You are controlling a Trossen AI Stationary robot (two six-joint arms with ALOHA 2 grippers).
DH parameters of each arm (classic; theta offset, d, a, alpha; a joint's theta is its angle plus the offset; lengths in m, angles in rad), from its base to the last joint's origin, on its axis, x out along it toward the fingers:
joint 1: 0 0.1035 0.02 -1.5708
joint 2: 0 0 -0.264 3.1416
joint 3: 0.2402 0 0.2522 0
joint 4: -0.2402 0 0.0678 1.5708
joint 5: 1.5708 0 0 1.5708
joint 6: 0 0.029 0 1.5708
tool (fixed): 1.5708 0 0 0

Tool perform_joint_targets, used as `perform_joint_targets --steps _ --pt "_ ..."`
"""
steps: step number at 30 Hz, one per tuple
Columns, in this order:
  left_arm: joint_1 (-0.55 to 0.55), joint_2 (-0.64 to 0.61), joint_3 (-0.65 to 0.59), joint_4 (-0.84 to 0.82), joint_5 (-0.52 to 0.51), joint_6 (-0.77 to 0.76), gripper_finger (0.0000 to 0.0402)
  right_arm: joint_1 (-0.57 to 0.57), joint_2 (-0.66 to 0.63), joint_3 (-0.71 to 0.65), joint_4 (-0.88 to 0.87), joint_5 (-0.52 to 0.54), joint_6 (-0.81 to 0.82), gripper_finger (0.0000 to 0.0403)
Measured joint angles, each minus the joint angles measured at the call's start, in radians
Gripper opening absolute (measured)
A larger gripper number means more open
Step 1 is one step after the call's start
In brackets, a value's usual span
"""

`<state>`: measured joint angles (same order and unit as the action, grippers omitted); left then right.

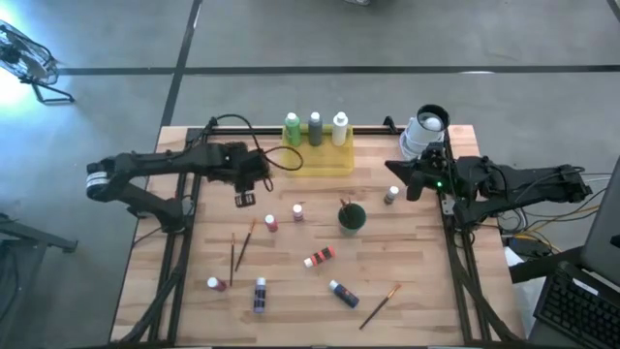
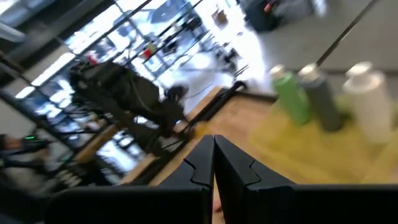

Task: Pick & Place Paint Supplies
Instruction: Put the yellow paint bottle into the yellow bin

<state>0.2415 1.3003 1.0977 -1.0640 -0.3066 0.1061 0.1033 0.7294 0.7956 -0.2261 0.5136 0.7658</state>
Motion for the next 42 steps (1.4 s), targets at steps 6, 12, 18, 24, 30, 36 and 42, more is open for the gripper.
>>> perform_joint_targets --steps 6,12,18,24,30,36,42 --pt "-0.158 0.001 0.198 0.147 -0.331 0.410 0.0115 -0.079 0.019 0.000 0.030 -0.189 0.083 0.0009" --pt "-0.274 0.002 0.275 0.485 -0.527 0.882 0.0115 -0.166 0.049 0.000 0.189 -0.381 0.095 0.0009" --pt "-0.311 0.002 0.217 0.808 -0.525 1.422 0.0115 -0.251 0.096 0.014 0.281 -0.557 0.117 0.0009" --pt "-0.304 0.004 0.111 1.074 -0.462 1.915 0.0115 -0.327 0.184 0.093 0.277 -0.711 0.117 0.0009" --pt "-0.311 0.008 0.100 1.101 -0.412 1.999 0.0115 -0.383 0.293 0.231 0.080 -0.773 0.053 0.0009" --pt "-0.312 0.008 0.100 1.165 -0.408 2.099 0.0115 -0.393 0.420 0.370 0.020 -0.812 -0.026 0.0017" --pt "-0.308 0.008 0.104 1.176 -0.387 2.175 0.0115 -0.423 0.531 0.484 0.017 -0.910 -0.029 0.0075"
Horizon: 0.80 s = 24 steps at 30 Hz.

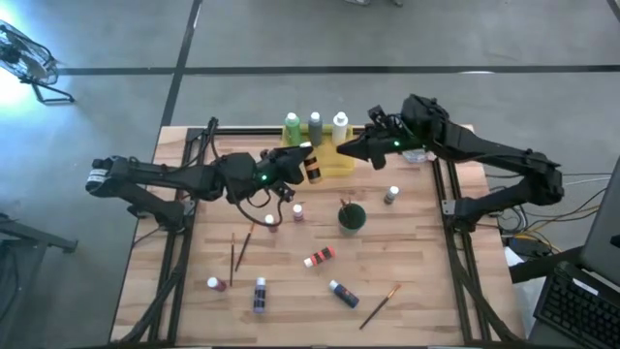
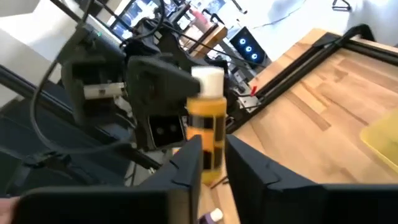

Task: Pick & Place Paint Supplies
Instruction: Put the yellow paint bottle into the yellow bin

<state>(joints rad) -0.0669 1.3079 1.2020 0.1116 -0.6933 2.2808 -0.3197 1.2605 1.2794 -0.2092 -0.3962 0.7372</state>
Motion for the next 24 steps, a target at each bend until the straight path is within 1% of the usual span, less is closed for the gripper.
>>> perform_joint_targets --steps 3,7,12,17,24 --pt "0.001 0.000 0.005 0.009 0.000 0.025 0.0115 -0.012 0.043 0.045 -0.003 -0.045 0.025 0.0115" --pt "0.002 0.000 0.006 0.052 0.005 0.045 0.0115 -0.013 0.104 0.093 -0.035 -0.053 0.019 0.0162" --pt "0.005 -0.001 0.006 0.051 0.025 0.048 0.0115 -0.012 0.165 0.143 -0.034 -0.053 0.008 0.0197" --pt "0.005 0.000 0.006 0.053 0.025 0.048 0.0115 -0.009 0.193 0.179 -0.033 -0.062 -0.016 0.0205" --pt "0.008 0.000 0.005 0.052 0.055 0.048 0.0115 0.018 0.223 0.194 -0.022 -0.090 -0.016 0.0189"
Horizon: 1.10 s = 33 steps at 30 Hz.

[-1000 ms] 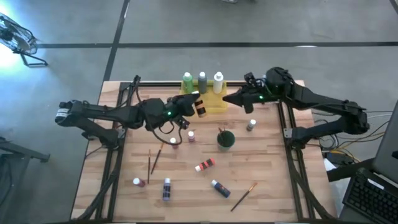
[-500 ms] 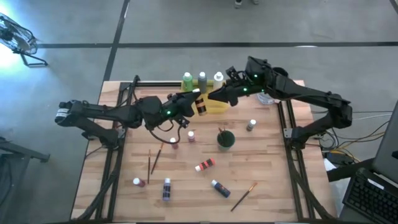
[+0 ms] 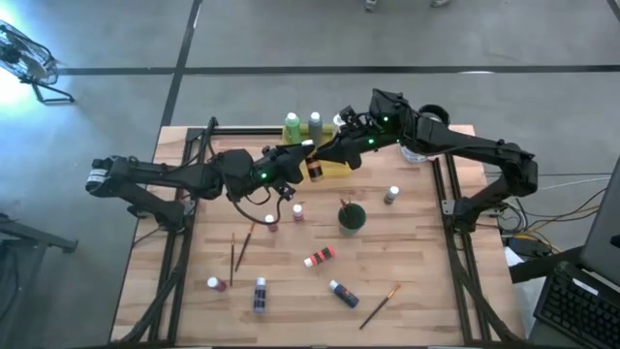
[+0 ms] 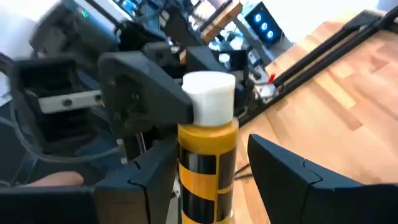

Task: Pick & Place Paint Supplies
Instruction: Put the yellow paint bottle into the yellow bin

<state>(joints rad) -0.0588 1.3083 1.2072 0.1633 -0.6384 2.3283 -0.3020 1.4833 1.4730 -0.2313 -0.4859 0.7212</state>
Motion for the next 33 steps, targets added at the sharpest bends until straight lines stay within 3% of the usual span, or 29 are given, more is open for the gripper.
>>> perform_joint_targets --steps 12,22,33 --pt "0.005 0.000 -0.001 0.006 0.026 -0.001 0.0115 0.033 0.043 0.030 0.039 0.007 0.012 0.0198" --pt "0.007 0.000 -0.001 0.002 0.027 -0.003 0.0115 0.076 0.051 0.029 0.040 0.028 0.019 0.0178" --pt "0.008 0.000 -0.001 0.001 0.019 -0.003 0.0115 0.089 0.050 0.029 0.040 0.023 0.020 0.0248"
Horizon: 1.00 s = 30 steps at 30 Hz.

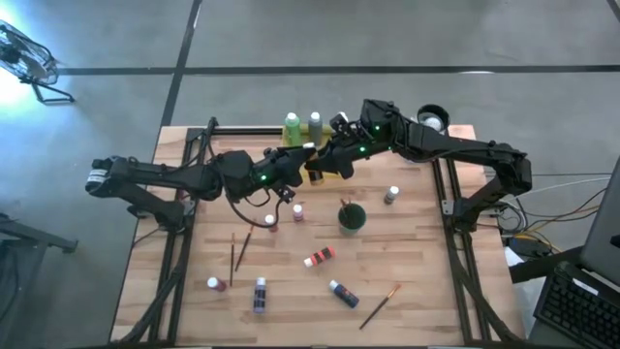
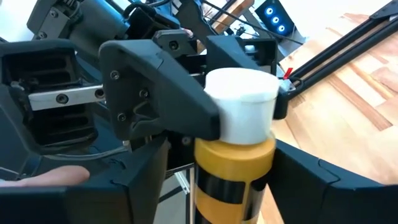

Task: Pick & Place Paint Supplies
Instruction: Put the yellow paint bottle into the yellow bin

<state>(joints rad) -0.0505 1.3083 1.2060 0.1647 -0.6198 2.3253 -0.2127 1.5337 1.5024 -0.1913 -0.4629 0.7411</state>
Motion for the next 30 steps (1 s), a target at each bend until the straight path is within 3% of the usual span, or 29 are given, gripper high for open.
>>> perform_joint_targets --steps 8,24,30 --pt "0.003 -0.002 0.003 0.001 -0.020 0.001 0.0115 0.015 0.000 -0.001 -0.008 0.026 -0.027 0.0267" --pt "0.012 -0.005 0.018 0.004 -0.036 0.012 0.0115 0.025 0.000 -0.004 -0.037 0.074 -0.057 0.0183" --pt "0.012 -0.005 0.018 0.004 -0.037 0.015 0.0115 0.025 0.000 -0.004 -0.044 0.087 -0.059 0.0121"
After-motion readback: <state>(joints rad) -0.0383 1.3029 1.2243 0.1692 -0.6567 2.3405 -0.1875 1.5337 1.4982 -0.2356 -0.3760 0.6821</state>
